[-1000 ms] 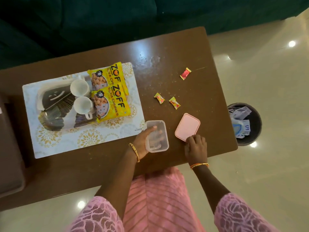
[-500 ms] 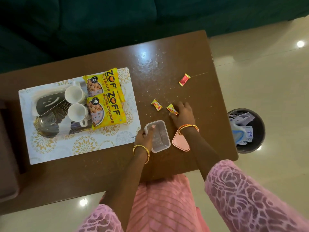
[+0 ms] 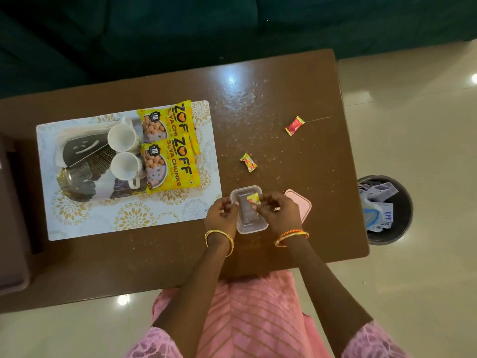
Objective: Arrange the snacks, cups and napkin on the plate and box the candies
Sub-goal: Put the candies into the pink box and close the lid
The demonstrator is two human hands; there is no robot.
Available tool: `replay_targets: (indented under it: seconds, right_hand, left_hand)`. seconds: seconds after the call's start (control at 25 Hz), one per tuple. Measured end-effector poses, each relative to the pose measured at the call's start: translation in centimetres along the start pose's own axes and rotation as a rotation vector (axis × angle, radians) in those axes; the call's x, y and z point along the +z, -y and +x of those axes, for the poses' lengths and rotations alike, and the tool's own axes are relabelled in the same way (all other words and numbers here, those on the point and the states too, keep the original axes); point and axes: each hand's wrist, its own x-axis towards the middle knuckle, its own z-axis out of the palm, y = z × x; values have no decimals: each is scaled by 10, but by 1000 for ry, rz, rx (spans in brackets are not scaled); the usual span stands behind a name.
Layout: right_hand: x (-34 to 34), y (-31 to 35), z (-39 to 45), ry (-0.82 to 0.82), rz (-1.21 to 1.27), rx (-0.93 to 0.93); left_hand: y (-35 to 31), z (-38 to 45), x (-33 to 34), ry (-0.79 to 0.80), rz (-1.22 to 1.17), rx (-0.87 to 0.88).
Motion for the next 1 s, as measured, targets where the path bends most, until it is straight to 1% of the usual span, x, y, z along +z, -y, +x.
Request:
replay_targets:
  seconds: [0.12, 0.16, 0.2, 0.32, 0.4, 0.48, 0.56, 0.64, 0.72, 0.88, 1.0]
  right_hand:
    - [11, -5, -9, -8, -271, -50]
    - [13, -3, -8, -6, -323, -51]
    - [13, 0, -6, -18, -324, -48]
    - [7, 20, 20, -148, -129, 13]
    - [5, 33, 56, -200, -139, 11]
    - [10, 43, 87, -133, -256, -40]
    - [22, 43, 101, -8, -428, -88]
    - [32, 37, 103, 34, -560, -140]
    - [34, 35, 102, -6, -541, -146]
    - [24, 38, 76, -124, -333, -118]
    - [14, 28, 24, -94, -246, -133]
  left_hand:
    - [3, 0, -4, 6, -28, 18]
    - [3, -1, -5, -2, -24, 24]
    - [2, 0, -5, -11, -23, 28]
    - [0, 2, -6, -5, -69, -8]
    - [-1, 4, -7, 14, -89, -41]
    - [-2, 6, -8, 22, -93, -61]
    - [-2, 5, -7, 19, -91, -76]
    - [-4, 5, -7, 15, -105, -95]
    - [-4, 5, -7, 10, -127, -104]
    - [-4, 6, -6, -4, -136, -103]
    - [-5, 2, -6, 5, -105, -60]
